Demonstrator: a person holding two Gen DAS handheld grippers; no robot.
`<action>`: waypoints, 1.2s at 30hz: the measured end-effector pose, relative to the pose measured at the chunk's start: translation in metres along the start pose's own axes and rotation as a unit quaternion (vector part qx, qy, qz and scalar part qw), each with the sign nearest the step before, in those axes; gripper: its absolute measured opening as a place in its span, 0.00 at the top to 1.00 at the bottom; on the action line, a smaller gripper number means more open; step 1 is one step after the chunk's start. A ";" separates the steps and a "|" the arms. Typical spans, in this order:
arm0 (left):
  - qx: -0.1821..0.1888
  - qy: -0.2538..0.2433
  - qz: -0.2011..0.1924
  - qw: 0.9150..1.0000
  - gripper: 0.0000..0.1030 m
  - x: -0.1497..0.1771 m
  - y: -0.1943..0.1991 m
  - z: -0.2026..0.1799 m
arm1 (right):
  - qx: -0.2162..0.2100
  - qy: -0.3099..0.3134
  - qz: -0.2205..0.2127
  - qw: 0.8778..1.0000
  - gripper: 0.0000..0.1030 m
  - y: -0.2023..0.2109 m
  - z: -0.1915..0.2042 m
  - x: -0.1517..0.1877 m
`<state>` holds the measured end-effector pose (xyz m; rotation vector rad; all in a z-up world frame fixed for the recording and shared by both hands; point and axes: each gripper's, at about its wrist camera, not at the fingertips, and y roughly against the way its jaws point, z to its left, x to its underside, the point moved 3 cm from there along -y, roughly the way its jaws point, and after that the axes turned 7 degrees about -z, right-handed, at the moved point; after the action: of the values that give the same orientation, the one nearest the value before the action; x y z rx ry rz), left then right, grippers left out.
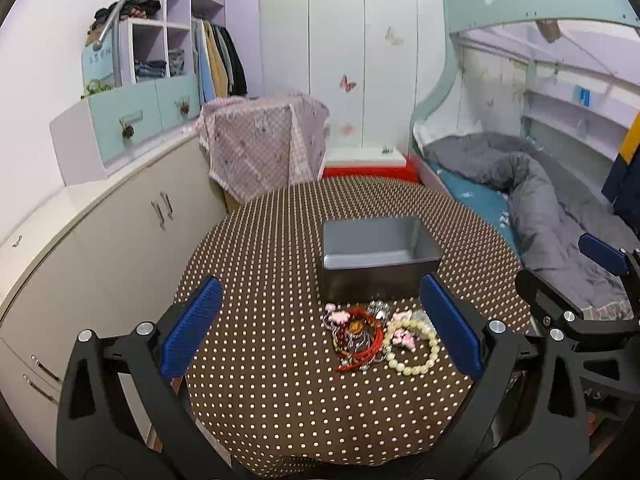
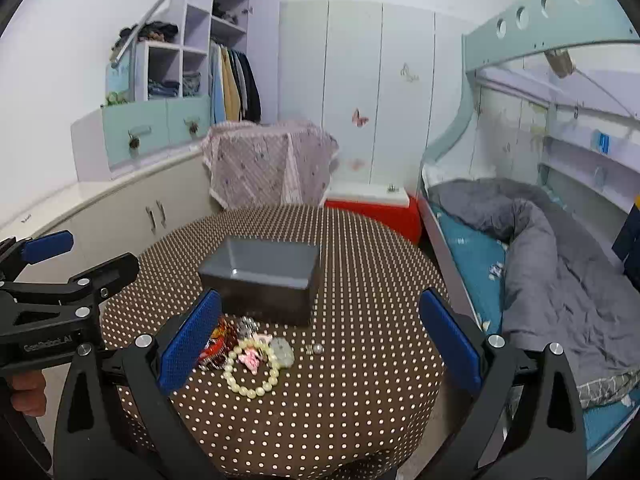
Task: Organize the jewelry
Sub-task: 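Move both tools down toward the jewelry pile beside the metal tin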
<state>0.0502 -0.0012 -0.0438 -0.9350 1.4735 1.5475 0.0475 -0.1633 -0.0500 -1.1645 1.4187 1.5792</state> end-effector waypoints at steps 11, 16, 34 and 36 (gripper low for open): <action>-0.004 -0.018 0.065 0.998 0.06 0.024 -0.037 -0.003 | 0.008 -0.014 0.092 0.996 0.08 -0.046 -0.007 0.033; -0.008 -0.015 0.100 0.995 0.06 0.038 -0.059 0.002 | 0.010 -0.009 0.135 0.991 0.08 -0.067 -0.005 0.049; 0.001 0.020 0.209 0.978 0.10 0.079 -0.112 0.024 | 0.011 0.013 0.223 0.975 0.08 -0.117 -0.003 0.093; -0.003 0.023 0.214 0.977 0.11 0.081 -0.117 0.024 | 0.008 0.008 0.225 0.974 0.08 -0.120 -0.005 0.093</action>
<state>0.1232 0.0285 -0.1649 -0.6881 1.7876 1.8430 0.1269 -0.1563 -0.1796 -0.8840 1.7926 1.8564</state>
